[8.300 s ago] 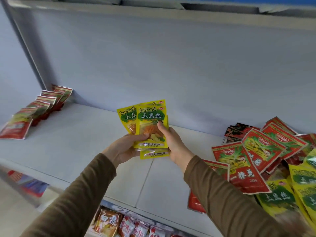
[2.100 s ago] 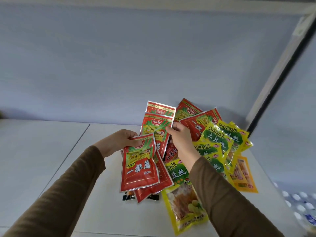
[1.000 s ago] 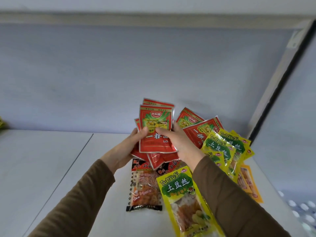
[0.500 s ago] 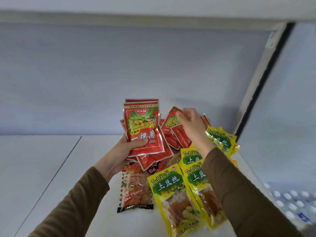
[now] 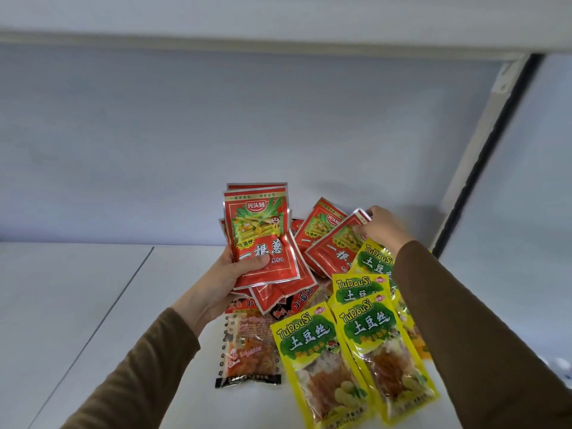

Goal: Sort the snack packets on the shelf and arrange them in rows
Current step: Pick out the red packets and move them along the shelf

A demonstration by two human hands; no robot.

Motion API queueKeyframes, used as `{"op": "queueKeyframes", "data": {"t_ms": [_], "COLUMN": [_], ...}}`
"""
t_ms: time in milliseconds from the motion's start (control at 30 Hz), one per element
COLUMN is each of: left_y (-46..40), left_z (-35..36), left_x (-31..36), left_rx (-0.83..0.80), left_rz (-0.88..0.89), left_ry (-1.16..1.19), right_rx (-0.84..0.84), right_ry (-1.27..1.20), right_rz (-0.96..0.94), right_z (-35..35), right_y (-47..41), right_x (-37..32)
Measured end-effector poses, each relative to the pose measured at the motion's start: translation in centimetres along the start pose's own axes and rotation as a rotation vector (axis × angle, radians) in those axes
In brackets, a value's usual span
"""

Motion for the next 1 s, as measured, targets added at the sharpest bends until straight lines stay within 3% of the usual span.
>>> {"op": "queueKeyframes", "data": {"t_ms": [167,333,600,767,867,1000], "left_y": [0.1,0.3,1.1,2.0,2.4,3.1], "left_z": [-0.6,-2.1,-4.9,-5.1,-4.0,-2.4], "left_x": [0.1,0.0,0.7,1.4,1.3,1.3], "left_rx": [0.034,0.109,0.239,0.256,0.205,0.098], "left_rz": [0.013,0.032,0.074,0.077,0.049,0.019], "left_ry": [-0.011,-0.014,0.023,0.032,0.003,-0.019], "right_rx": [-0.102,-0.074,-0.075,-0.146,-0.276,-0.415], "right_ry": [-0.084,-0.245,-0.471,-0.758,-0.705,-0.374], "right_rz": [-0.069,-0.163,-0.61,-0.785,-0.88,-0.877], "right_z": [1.0,1.3,-5.4,-9.5,-8.0,-3.5], "right_y": [-0.7,-0.3,2.0,4.9,6.7,8.0], "right_x": [-2.2,-3.8,-7.5,-9.5,-12.4,-15.7]}}
Point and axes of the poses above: each hand's wrist, its own y-axis away from the middle knuckle, its own z-axis out of the palm, x = y × z, the point moved 4 cm from there along -y, towards the middle knuckle, and after that the axes turned 12 degrees about y, right-handed, at the moved point
